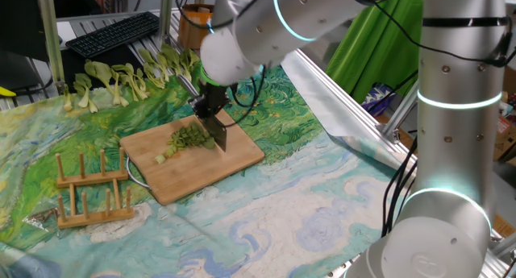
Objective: Chop the pakchoi
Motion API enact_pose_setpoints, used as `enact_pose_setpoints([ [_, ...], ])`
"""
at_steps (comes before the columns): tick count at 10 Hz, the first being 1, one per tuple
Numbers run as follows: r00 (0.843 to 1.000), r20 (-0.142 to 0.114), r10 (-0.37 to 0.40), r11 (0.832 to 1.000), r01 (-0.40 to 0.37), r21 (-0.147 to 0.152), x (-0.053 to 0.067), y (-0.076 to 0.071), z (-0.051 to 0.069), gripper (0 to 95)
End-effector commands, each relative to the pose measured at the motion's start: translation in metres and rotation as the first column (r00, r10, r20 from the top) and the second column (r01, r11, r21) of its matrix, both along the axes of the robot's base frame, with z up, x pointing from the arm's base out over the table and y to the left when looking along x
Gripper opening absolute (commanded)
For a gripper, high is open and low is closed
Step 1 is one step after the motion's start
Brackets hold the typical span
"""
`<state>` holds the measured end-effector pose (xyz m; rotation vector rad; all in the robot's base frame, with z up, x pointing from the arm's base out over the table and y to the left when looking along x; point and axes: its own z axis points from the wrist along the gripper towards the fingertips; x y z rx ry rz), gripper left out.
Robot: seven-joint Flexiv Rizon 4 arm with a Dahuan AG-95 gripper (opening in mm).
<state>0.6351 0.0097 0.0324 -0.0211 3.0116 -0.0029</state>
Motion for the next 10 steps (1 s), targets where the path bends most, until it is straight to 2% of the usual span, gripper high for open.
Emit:
enact_pose_setpoints([
  [1,1.0,-0.013,-0.015,1.0,0.015,-0.001,-0.007,0.002,-0.008,0.0],
  [2,1.0,-0.012,-0.023,1.0,0.023,0.001,-0.016,0.002,-0.008,0.0],
  [3,1.0,-0.012,-0.028,1.0,0.028,0.0,-0.019,0.003,-0.007,0.0],
  [4,0.999,-0.023,-0.027,1.0,0.027,-0.002,-0.02,0.003,-0.004,0.0],
  [5,0.999,-0.04,-0.033,0.999,0.034,0.012,-0.021,0.003,-0.003,0.0],
  [6,0.998,-0.048,-0.05,0.999,0.05,0.016,-0.027,0.009,-0.005,0.0],
  [7,0.996,-0.073,-0.056,0.998,0.056,-0.002,-0.028,0.012,0.002,0.0],
  [8,0.995,-0.088,-0.051,0.999,0.05,-0.017,-0.029,0.012,0.014,0.0],
  [9,0.994,-0.097,-0.045,0.999,0.043,-0.014,-0.029,0.012,0.021,0.0],
  [10,0.994,-0.097,-0.045,0.999,0.043,-0.019,-0.029,0.014,0.022,0.0],
])
